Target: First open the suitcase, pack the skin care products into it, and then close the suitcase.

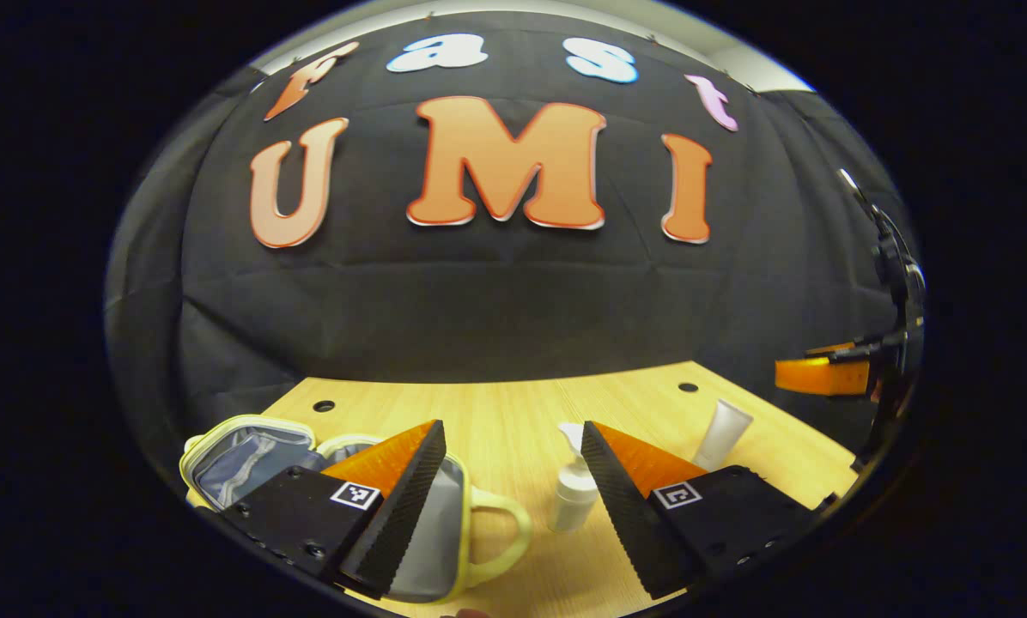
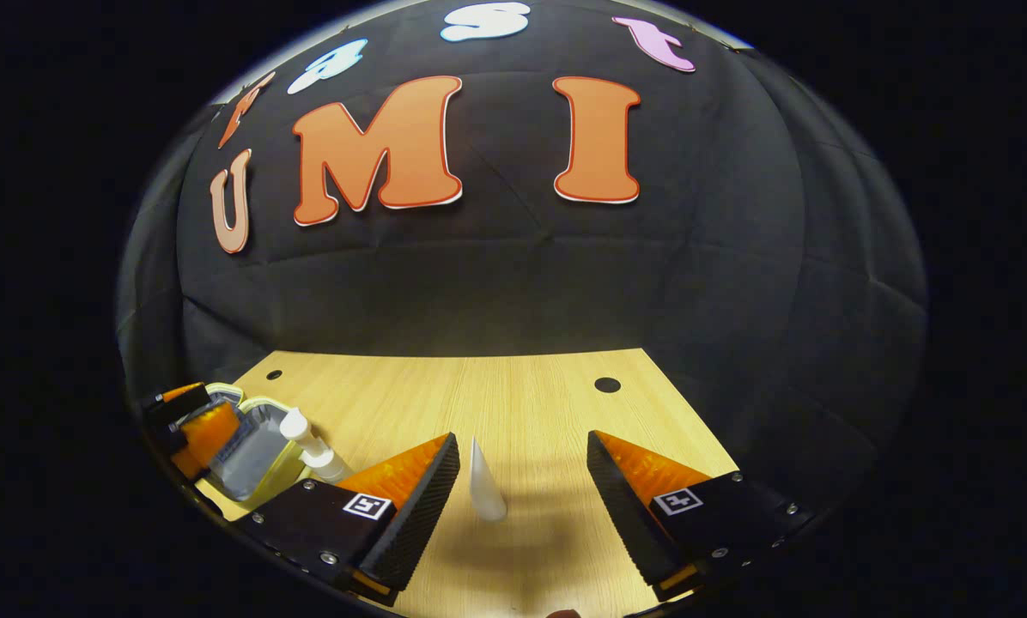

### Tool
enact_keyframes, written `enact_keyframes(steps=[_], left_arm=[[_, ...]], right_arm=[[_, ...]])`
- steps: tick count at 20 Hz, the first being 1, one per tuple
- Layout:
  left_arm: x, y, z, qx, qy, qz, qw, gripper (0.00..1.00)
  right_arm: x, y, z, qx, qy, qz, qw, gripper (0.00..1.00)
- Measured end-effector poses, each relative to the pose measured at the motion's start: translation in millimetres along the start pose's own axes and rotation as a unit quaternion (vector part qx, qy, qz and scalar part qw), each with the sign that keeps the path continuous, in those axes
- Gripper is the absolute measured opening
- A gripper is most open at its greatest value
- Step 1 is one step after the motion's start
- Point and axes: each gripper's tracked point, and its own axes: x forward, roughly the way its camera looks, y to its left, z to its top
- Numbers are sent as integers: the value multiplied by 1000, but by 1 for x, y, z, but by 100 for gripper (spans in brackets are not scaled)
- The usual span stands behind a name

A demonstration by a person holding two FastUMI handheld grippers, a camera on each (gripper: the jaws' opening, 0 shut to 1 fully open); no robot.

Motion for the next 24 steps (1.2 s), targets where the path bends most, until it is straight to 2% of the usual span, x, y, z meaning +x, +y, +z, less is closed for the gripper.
enact_keyframes(steps=[4,9,13,15,19,22,24], left_arm=[[14,-48,-56,4,38,-21,999,99],[51,-59,-113,-1,87,3,996,100],[73,-57,-128,-4,95,21,995,100],[85,-61,-135,-11,99,13,995,99],[104,-62,-140,23,103,24,994,100],[116,-53,-144,11,105,35,994,87],[119,-56,-142,-24,101,26,994,63]], right_arm=[[8,-7,-10,-18,11,1,1000,95],[18,-29,-34,-14,40,-7,999,95],[22,-47,-52,-19,60,-19,998,96],[23,-52,-54,-17,64,-21,998,95],[27,-57,-57,-1,70,-22,997,96],[28,-57,-57,-1,70,-22,997,96],[27,-58,-57,-6,71,-20,997,96]])
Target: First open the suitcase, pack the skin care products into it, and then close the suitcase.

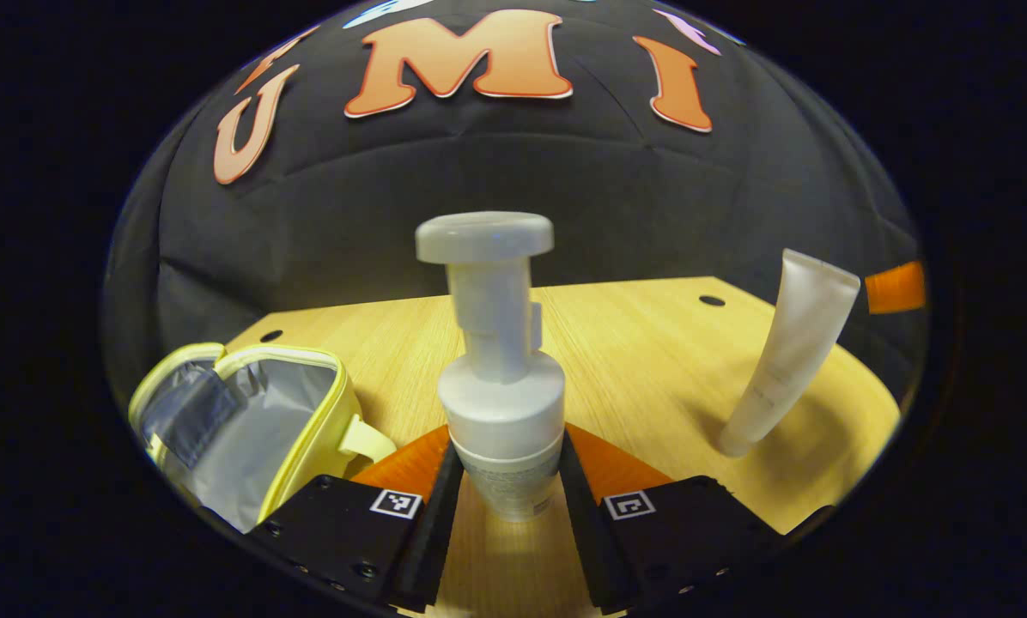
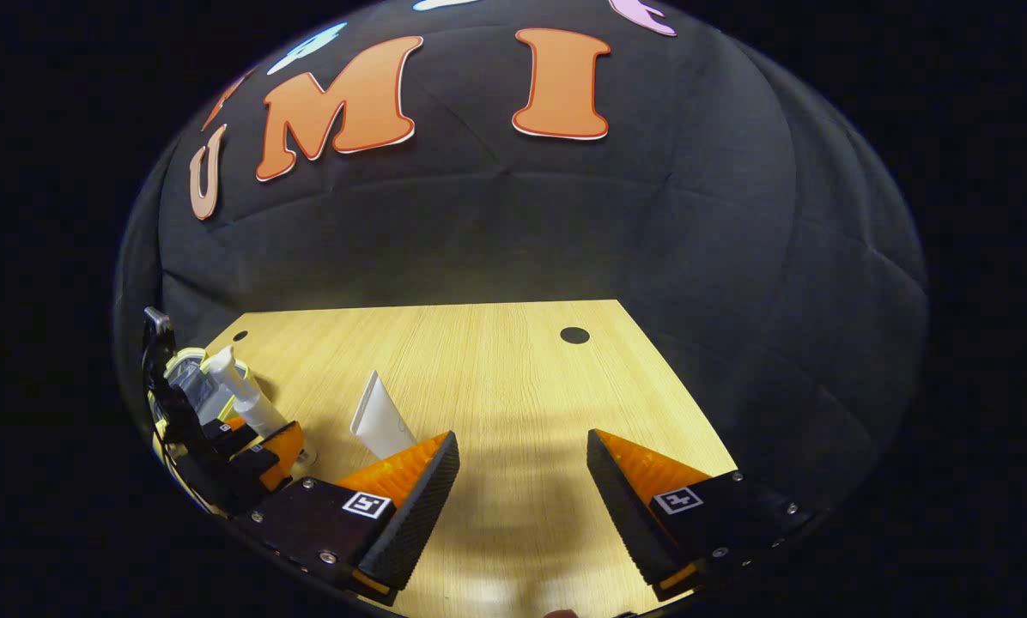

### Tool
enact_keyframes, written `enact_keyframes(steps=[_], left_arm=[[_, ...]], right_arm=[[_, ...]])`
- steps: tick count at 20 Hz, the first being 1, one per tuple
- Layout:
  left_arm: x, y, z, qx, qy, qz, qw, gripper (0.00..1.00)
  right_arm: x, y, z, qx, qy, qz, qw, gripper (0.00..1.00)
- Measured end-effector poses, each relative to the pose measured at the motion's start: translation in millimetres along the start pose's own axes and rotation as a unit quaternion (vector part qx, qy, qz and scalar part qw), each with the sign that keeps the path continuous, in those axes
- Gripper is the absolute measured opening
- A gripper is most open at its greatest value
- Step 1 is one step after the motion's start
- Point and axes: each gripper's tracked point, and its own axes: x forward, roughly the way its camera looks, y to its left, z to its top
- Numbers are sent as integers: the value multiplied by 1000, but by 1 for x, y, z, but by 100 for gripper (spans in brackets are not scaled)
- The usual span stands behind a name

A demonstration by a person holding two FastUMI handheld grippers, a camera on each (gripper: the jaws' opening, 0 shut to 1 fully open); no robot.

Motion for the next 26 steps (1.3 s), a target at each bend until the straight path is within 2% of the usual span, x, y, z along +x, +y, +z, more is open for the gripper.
enact_keyframes(steps=[3,7,11,16,23,26], left_arm=[[0,1,3,6,6,-1,1000,58],[-13,-1,7,-29,23,-16,999,58],[-36,6,31,-19,24,-34,999,58],[-72,27,78,11,6,-62,998,58],[-128,98,126,24,-9,-25,999,58],[-149,130,133,19,-14,-4,1000,58]], right_arm=[[-2,0,0,-5,-1,-1,1000,96],[-13,10,5,-6,-8,8,1000,95],[-31,39,14,5,-20,41,999,95],[-42,73,23,8,-29,55,998,95],[-9,114,1,-10,-3,68,998,96],[13,118,-25,-18,43,66,997,96]])
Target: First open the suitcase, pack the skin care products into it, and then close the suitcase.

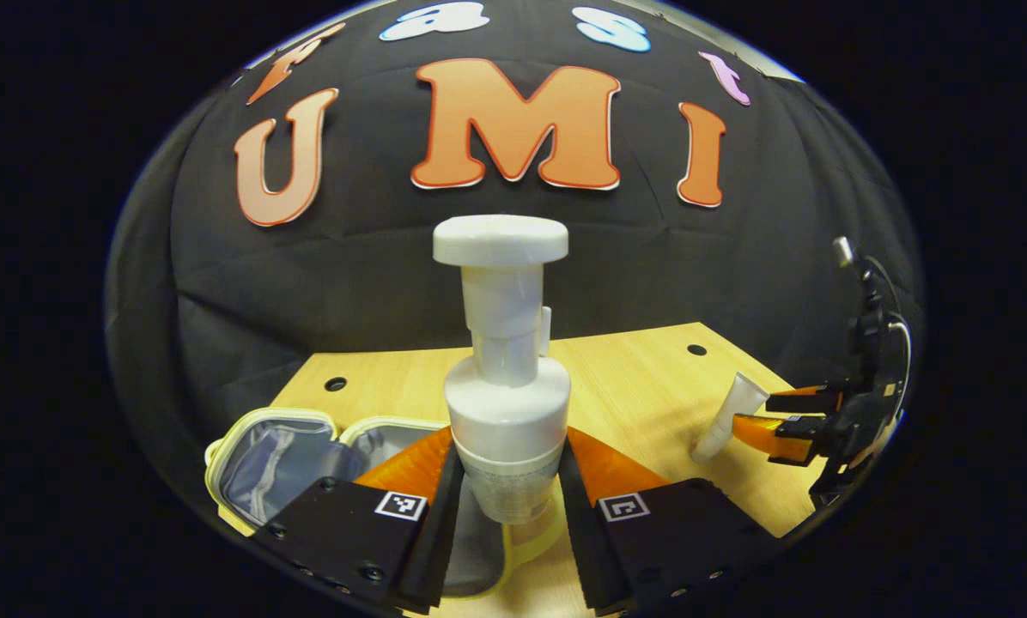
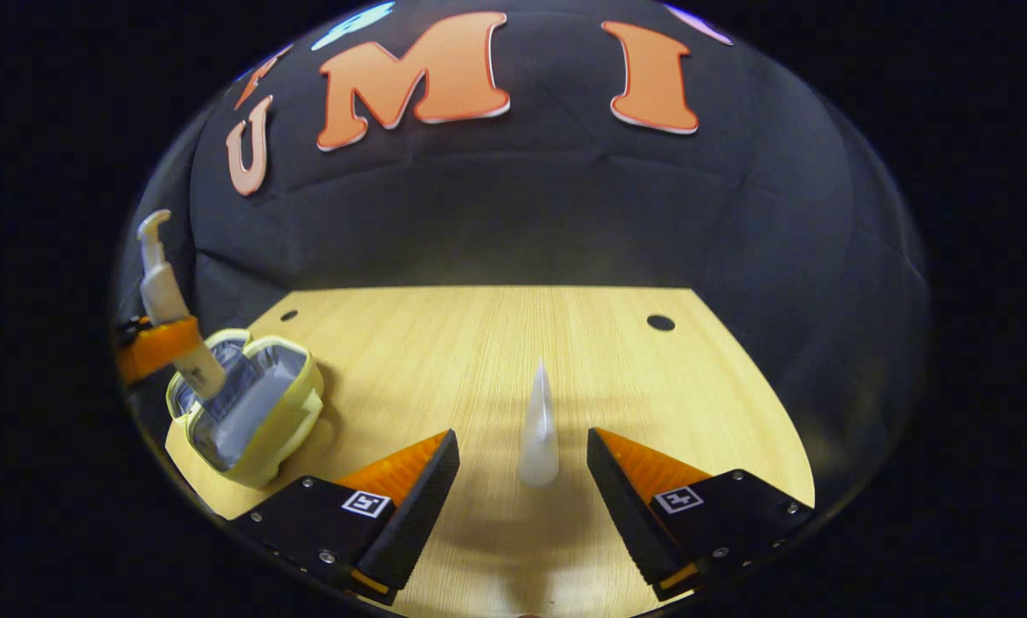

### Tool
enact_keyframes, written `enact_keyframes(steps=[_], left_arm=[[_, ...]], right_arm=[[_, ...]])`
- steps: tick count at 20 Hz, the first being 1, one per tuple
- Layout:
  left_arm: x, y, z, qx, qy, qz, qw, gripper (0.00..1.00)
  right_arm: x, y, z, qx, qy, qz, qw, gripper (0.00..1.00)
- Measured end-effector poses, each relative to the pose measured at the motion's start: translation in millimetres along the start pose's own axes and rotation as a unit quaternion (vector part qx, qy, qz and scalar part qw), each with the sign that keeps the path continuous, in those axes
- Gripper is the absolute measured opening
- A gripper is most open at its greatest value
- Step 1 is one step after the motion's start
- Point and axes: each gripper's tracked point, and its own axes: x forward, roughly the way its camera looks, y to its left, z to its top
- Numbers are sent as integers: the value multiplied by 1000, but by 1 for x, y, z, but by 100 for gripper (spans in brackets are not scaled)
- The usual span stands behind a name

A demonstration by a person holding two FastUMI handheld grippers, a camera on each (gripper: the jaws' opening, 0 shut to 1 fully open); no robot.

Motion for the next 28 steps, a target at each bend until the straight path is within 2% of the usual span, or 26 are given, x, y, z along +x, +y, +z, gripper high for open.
enact_keyframes(steps=[3,7,9,13,14,15,18,20,21,22,24,28], left_arm=[[-13,33,-5,10,11,31,999,58],[-25,62,-18,-19,23,51,998,58],[-31,75,-26,-25,30,65,997,58],[-37,90,-39,-34,42,78,996,58],[-36,90,-43,-35,46,78,995,58],[-37,90,-45,-35,51,76,995,58],[-37,94,-55,-27,68,69,995,58],[-36,99,-56,-20,76,64,995,59],[-36,103,-55,-14,82,66,994,59],[-36,107,-56,-2,90,64,994,58],[-38,115,-59,21,110,54,992,58],[-39,119,-63,42,154,-5,987,59]], right_arm=[[25,0,-16,13,24,4,1000,96],[55,-7,-37,10,54,-2,998,93],[63,-5,-41,13,63,3,998,88],[72,-10,-41,7,59,-7,998,68],[76,-12,-44,5,61,-11,998,55],[77,-11,-42,9,59,-8,998,54],[75,-10,-39,23,64,1,998,40],[67,-5,-33,37,63,5,997,38],[63,-4,-30,34,60,5,998,43],[58,-1,-27,33,57,3,998,37],[47,9,-20,39,53,10,998,37],[26,29,-10,72,44,5,996,37]])
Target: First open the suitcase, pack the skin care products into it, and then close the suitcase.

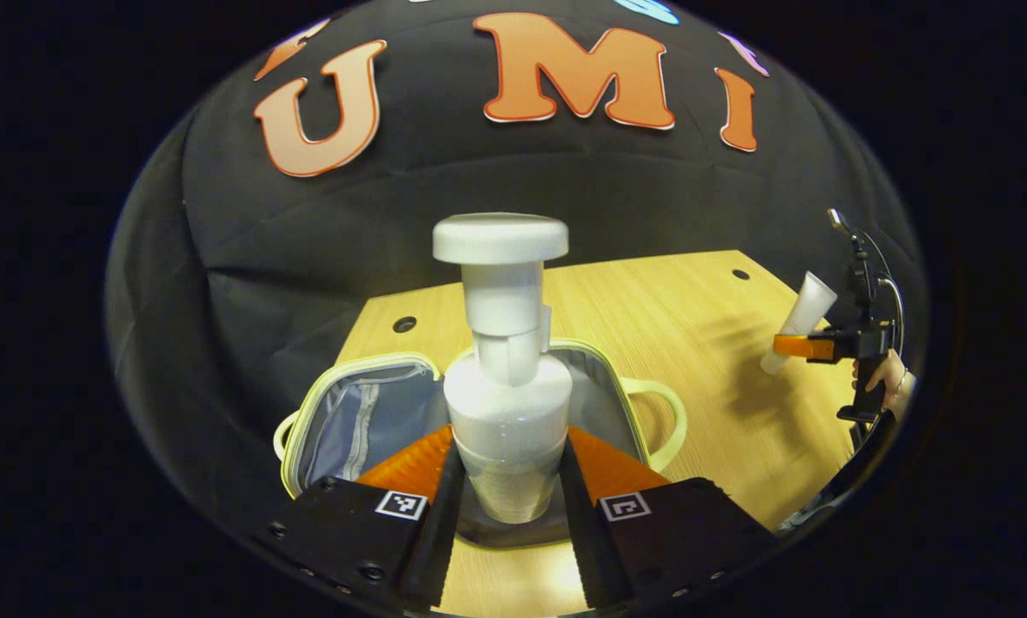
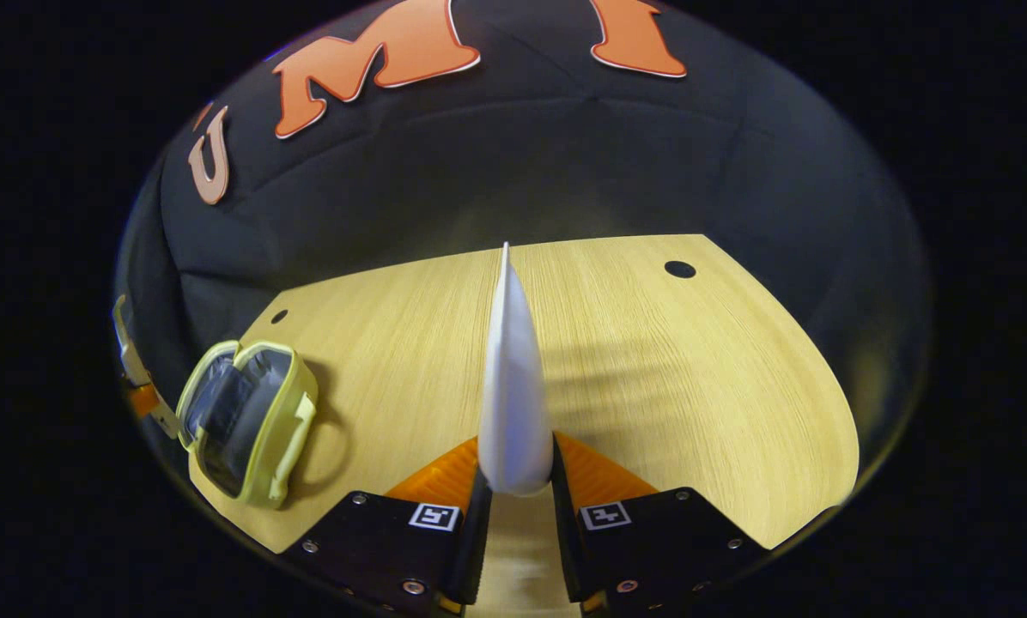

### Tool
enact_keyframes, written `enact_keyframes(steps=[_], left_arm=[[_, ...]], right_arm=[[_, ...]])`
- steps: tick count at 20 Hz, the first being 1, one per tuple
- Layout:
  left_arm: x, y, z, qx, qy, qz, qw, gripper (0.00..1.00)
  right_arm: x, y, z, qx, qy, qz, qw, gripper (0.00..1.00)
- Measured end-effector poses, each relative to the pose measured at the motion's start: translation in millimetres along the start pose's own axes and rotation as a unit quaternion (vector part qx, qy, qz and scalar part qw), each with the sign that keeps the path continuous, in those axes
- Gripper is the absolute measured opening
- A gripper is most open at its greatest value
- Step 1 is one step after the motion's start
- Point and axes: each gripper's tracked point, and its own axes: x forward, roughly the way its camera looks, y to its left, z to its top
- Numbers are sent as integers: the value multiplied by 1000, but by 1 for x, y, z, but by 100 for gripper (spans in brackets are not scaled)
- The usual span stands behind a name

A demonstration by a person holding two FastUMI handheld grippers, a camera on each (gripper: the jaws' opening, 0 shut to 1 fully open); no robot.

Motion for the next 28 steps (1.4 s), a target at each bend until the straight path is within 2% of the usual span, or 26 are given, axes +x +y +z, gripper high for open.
enact_keyframes(steps=[4,8,13,18,21,25,27,28], left_arm=[[14,7,-16,17,75,-49,996,58],[40,5,-53,-6,186,-79,979,59],[86,5,-82,-23,263,-90,960,59],[117,13,-95,22,291,-80,953,59],[128,17,-103,11,307,-74,949,59],[137,11,-104,7,304,-89,948,61],[136,4,-99,4,296,-104,949,70],[135,2,-97,2,290,-105,951,81]], right_arm=[[-29,24,2,29,-9,10,999,37],[-49,39,3,49,-17,26,998,37],[-58,17,-3,66,-10,1,998,37],[-61,-13,-6,92,-1,-29,995,37],[-62,-12,-4,100,-2,-28,995,37],[-59,-4,-4,97,4,-29,995,37],[-58,3,-3,94,6,-26,995,37],[-58,6,-3,92,7,-24,995,37]])
